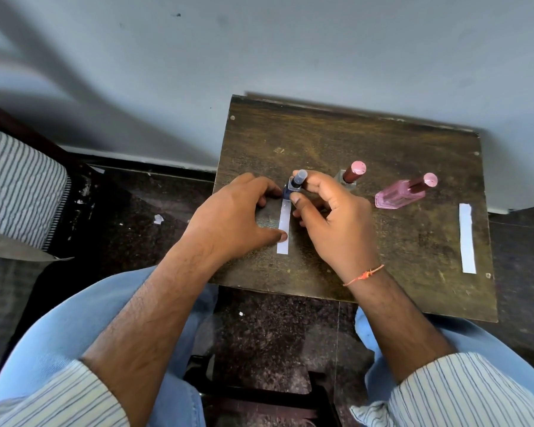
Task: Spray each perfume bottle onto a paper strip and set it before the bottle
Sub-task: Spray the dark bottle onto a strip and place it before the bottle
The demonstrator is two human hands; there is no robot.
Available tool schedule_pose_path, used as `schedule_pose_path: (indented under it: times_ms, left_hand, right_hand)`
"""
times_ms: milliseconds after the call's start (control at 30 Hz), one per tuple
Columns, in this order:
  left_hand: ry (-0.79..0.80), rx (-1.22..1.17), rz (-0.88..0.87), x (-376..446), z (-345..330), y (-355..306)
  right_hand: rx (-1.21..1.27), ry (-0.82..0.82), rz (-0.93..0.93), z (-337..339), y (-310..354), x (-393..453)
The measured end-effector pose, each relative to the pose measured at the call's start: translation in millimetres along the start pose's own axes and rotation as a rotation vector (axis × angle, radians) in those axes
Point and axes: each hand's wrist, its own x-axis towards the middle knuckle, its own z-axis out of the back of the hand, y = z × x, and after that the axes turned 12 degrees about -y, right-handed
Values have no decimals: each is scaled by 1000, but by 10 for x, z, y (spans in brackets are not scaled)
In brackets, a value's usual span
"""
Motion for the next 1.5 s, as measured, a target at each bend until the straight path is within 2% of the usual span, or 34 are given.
schedule_pose_path:
  times_ms: [667, 900, 1033, 1133, 1267, 1367, 1500]
  left_hand:
    - [-18, 9, -8, 9, 0, -5]
    - [-61, -57, 81, 35, 48, -75]
    - [-112, -214, 206, 66, 107, -112]
    - [30, -331, 154, 15, 63, -215]
    - [249, -241, -57, -57, -92, -358]
    - [430, -313, -70, -71, -128, -431]
    - [472, -395, -71, -69, -177, -513]
  right_hand:
    - [-87, 37, 78, 103, 70, -10]
    - [-143, 3, 115, 262, 21, -72]
    - [-156, 9, 143, 392, -31, -108]
    - [-153, 27, 159, 511, -81, -132]
    - [-141, 17, 166, 651, -163, -173]
    - [-140, 5, 163, 779, -224, -176]
    - [-183, 23, 168, 994, -256, -152]
